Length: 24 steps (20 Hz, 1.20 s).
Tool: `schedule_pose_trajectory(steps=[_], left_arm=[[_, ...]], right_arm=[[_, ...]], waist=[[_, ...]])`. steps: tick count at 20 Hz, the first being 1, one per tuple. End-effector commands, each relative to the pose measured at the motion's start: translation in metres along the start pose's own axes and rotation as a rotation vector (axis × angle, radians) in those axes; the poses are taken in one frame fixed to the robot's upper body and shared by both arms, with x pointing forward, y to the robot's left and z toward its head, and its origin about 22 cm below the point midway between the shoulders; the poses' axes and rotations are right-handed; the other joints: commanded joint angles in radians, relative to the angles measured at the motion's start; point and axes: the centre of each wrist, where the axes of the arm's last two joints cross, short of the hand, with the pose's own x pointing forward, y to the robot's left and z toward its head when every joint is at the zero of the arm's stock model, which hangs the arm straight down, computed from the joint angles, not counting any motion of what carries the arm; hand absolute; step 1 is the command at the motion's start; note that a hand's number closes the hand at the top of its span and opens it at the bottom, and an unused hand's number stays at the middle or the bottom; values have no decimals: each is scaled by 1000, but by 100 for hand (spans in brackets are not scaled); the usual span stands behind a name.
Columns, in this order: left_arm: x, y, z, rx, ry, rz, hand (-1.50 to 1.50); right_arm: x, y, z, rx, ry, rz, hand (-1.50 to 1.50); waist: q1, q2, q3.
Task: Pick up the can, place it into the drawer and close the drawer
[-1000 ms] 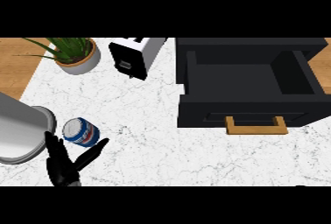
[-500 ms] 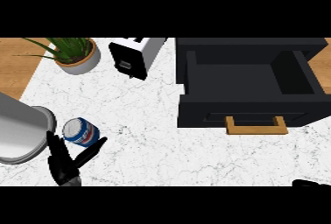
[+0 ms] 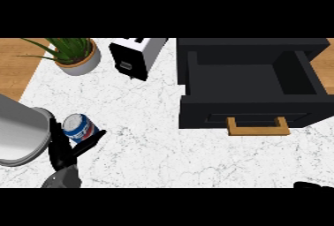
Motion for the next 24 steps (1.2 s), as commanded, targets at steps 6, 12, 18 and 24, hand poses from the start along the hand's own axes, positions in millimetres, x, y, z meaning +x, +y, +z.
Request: schedule_pose_trajectory(steps=[6, 12, 18, 24], left_arm=[[2, -23, -16, -108, -35, 93, 150], [9, -14, -30, -156, -78, 101, 150], [25, -56, -30, -324, -108, 133, 150], [65, -129, -26, -666, -125, 131, 150]], right_arm=[[-4, -10, -1, 5, -8, -9, -150], [16, -13, 2, -12, -41, 15, -150], [2, -9, -5, 5, -25, 22, -150], [3, -10, -11, -24, -38, 4, -150]], waist=[[-3, 1, 0], [-3, 0, 0], [-6, 2, 0], [-9, 1, 1]])
